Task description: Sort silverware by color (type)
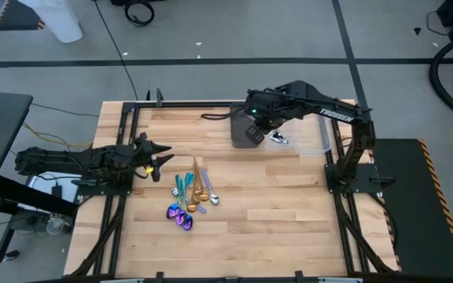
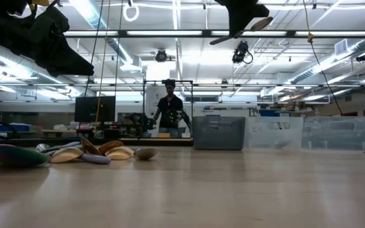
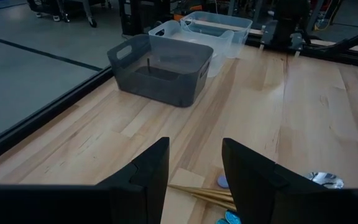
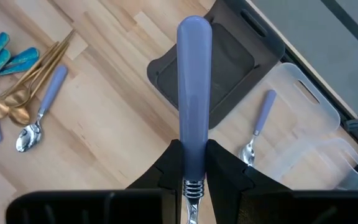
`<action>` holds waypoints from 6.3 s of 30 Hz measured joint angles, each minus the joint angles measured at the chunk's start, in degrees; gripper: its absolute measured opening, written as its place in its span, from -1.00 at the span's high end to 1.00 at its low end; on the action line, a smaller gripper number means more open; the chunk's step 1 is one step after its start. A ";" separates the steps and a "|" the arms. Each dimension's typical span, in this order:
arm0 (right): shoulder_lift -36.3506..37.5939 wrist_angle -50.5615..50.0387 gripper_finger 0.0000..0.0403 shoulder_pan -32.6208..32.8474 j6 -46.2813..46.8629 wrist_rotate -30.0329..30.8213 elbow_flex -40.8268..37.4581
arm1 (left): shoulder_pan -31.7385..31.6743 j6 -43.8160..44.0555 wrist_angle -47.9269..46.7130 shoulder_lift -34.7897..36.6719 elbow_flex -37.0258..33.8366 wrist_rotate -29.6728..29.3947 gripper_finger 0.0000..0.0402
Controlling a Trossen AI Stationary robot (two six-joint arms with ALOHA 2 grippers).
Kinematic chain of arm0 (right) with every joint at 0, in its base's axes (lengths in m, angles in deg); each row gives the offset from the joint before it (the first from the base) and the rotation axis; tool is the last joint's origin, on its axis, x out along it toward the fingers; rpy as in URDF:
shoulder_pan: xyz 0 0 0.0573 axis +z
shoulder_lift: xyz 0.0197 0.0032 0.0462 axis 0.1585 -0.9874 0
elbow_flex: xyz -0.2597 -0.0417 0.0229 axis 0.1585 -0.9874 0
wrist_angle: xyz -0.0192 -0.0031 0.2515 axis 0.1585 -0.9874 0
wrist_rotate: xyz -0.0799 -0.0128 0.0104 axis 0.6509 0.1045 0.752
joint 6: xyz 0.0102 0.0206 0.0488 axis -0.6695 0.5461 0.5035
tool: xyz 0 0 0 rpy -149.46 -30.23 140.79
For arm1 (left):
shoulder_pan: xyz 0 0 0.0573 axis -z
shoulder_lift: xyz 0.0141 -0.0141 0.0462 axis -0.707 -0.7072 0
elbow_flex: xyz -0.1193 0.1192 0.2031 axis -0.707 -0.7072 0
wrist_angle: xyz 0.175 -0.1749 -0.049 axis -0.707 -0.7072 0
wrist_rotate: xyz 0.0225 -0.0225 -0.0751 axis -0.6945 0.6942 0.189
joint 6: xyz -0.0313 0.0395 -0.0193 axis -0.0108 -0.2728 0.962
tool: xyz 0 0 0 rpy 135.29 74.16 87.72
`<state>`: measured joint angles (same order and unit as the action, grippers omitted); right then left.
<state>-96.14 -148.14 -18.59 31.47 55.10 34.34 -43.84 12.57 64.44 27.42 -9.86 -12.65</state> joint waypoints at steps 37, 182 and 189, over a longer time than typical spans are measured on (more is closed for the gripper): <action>25.27 22.59 0.71 -13.53 2.38 4.49 -44.58 | 0.00 0.17 0.52 0.00 -0.01 -0.01 0.22; 25.23 71.48 0.39 -4.38 -5.09 4.94 -62.00 | -0.01 -0.44 2.97 0.00 -0.01 -1.24 0.22; 25.23 72.15 0.39 -2.25 -5.20 5.04 -59.83 | -0.02 -1.25 3.12 0.00 -0.01 -1.26 0.22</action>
<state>-70.92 -75.99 -20.84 26.27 60.14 -25.49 -43.86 11.32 67.56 27.42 -9.88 -13.90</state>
